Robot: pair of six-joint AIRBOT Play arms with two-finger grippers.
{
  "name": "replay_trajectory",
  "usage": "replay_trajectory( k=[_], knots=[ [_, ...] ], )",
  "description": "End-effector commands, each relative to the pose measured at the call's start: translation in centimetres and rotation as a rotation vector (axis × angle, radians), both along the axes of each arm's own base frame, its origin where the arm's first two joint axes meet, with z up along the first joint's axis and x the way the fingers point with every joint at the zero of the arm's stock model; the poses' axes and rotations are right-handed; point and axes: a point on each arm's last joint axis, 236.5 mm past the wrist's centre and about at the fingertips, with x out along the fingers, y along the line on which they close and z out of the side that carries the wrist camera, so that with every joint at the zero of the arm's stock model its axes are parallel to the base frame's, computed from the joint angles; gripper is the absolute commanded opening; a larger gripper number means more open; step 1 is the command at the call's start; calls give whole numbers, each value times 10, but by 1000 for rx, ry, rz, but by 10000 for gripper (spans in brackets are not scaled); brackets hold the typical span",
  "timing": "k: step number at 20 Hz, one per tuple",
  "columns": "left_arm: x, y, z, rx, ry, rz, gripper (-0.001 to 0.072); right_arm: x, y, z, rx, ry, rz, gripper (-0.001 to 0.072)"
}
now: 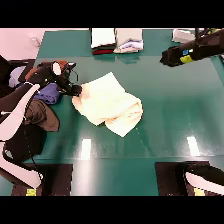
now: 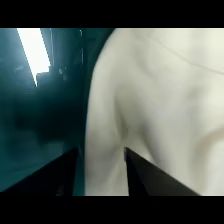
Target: Fold the shirts.
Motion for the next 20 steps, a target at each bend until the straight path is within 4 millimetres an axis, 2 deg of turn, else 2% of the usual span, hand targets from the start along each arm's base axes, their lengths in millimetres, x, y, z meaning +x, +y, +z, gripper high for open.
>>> replay_trajectory(
  k=[1, 2, 5, 6, 7, 8, 11, 14, 18, 20],
  knots=[
    [2, 0, -4, 1, -4, -5, 164, -11, -3, -43, -27, 123, -3, 14],
    [3, 1, -3, 6, -12, -20, 29, -18, -5, -63, -35, 171, -13, 15],
    [7, 2, 6, 17, -23, -38, 24, -38, -10, -120, -53, 308, -38, 15],
    [9, 1, 12, 16, -31, -42, 24, -46, -12, -139, -59, 350, -45, 37],
    [12, 1, 18, 14, -38, -43, 24, -52, -13, -154, -60, 385, -61, 247],
    [15, 0, 24, 12, -47, -45, 24, -59, -15, -171, -52, 424, -96, 505],
    [22, -2, 34, 6, -73, -44, 25, -80, -13, -218, -26, 549, -172, 516],
    [23, -3, 35, 2, -74, -44, 24, -88, 11, -253, 56, 634, -186, 499],
    [23, -3, 35, 2, -74, -44, 24, -72, 41, -271, 70, 613, -153, 497],
    [22, -3, 35, 2, -73, -44, 25, -68, 51, -279, 60, 621, -135, 426]
  ],
)
